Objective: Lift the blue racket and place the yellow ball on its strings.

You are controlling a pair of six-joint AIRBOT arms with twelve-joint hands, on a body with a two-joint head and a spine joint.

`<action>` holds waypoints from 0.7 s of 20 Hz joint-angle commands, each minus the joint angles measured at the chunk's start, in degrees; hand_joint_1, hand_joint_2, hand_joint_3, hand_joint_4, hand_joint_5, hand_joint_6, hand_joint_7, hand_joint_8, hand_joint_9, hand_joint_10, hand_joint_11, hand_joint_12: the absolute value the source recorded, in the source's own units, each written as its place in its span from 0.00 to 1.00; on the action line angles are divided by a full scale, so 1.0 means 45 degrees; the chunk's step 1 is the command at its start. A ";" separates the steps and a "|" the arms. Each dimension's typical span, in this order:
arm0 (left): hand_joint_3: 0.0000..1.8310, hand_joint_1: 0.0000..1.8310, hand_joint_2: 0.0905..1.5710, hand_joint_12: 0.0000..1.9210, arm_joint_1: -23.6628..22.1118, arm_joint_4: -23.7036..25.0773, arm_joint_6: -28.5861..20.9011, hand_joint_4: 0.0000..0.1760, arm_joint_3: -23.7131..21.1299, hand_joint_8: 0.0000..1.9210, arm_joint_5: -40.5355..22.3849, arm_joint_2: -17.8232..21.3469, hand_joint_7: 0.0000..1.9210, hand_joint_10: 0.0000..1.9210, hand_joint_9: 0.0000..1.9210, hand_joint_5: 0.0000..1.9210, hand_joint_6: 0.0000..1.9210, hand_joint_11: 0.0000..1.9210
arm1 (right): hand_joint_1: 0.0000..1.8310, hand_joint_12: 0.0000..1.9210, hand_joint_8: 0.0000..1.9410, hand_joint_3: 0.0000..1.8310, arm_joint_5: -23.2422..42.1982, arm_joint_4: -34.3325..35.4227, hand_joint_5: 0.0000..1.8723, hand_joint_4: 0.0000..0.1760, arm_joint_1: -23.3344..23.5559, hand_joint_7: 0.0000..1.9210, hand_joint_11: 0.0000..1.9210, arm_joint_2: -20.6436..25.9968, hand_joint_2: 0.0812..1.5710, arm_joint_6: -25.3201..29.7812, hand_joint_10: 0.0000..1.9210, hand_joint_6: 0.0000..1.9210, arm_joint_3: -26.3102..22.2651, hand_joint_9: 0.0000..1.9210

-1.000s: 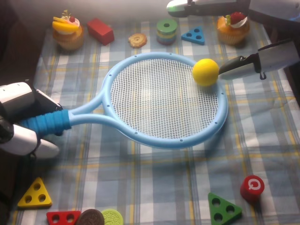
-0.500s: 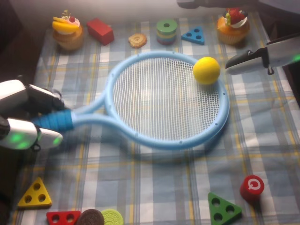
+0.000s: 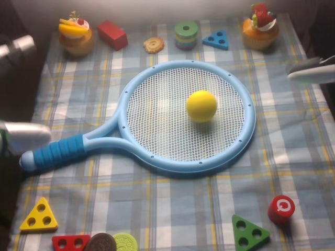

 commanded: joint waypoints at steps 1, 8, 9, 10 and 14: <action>0.00 0.38 0.52 0.08 0.0219 0.0107 -0.1496 1.00 0.0217 0.00 -0.3162 0.0113 0.00 0.00 0.01 0.00 0.00 0.00 | 0.43 0.54 0.00 0.00 0.2424 0.0994 0.15 0.39 -0.0215 0.18 0.00 -0.0005 0.58 -0.0143 0.00 0.00 -0.0091 0.19; 0.00 0.39 0.48 0.00 0.1815 -0.0192 -0.6294 0.89 0.0719 0.00 -0.9124 -0.0549 0.00 0.00 0.00 0.00 0.00 0.00 | 0.48 0.34 0.00 0.00 0.6178 0.4106 0.14 0.21 -0.2819 0.14 0.00 0.0140 0.57 -0.0975 0.00 0.00 -0.0774 0.15; 0.00 0.38 0.46 0.00 0.2025 -0.0314 -0.6372 1.00 0.0635 0.00 -0.9681 -0.0545 0.00 0.00 0.00 0.00 0.00 0.01 | 0.47 0.34 0.00 0.00 0.6584 0.4362 0.12 0.32 -0.3028 0.15 0.00 0.0175 0.59 -0.1027 0.01 0.00 -0.0894 0.17; 0.00 0.43 0.47 0.02 0.2246 -0.0490 -0.6718 0.93 0.0634 0.00 -1.0036 -0.0577 0.00 0.00 0.00 0.00 0.00 0.04 | 0.46 0.42 0.00 0.00 0.6968 0.4576 0.13 0.28 -0.3188 0.21 0.02 0.0193 0.60 -0.1046 0.01 0.00 -0.0990 0.23; 0.00 0.43 0.49 0.23 0.2155 -0.0323 -0.8172 0.54 0.1176 0.01 -1.0042 -0.1090 0.06 0.01 0.06 0.00 0.00 0.01 | 0.34 0.53 0.00 0.00 0.8430 0.4886 0.12 0.05 -0.3759 0.27 0.07 0.0165 0.66 -0.1171 0.01 0.00 -0.1296 0.31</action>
